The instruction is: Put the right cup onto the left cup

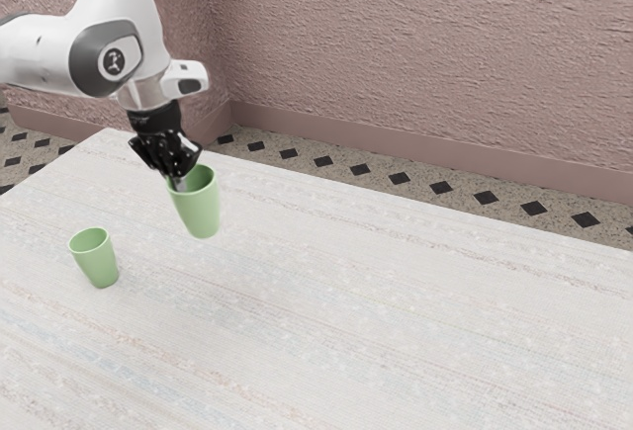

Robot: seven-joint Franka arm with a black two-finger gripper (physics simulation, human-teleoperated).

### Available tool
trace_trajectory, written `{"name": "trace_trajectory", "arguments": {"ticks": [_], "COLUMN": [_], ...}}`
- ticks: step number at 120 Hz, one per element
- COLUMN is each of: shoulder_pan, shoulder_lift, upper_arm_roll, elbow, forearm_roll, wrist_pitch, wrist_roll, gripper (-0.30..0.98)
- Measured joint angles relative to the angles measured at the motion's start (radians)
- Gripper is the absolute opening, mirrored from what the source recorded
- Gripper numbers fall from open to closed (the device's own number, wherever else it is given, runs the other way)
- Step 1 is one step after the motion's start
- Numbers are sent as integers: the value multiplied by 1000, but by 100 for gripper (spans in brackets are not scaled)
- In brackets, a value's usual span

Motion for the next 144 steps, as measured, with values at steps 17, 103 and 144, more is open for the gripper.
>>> {"name": "trace_trajectory", "arguments": {"ticks": [17,103,144], "shoulder_pan": [18,97,107], "shoulder_lift": [-47,0,96], "upper_arm_roll": [44,303,372], "elbow": [-18,-26,-20], "forearm_roll": [24,123,62], "wrist_pitch": [-30,2,125], "wrist_roll": [3,57,116], "gripper": [-10,-10,-10]}}
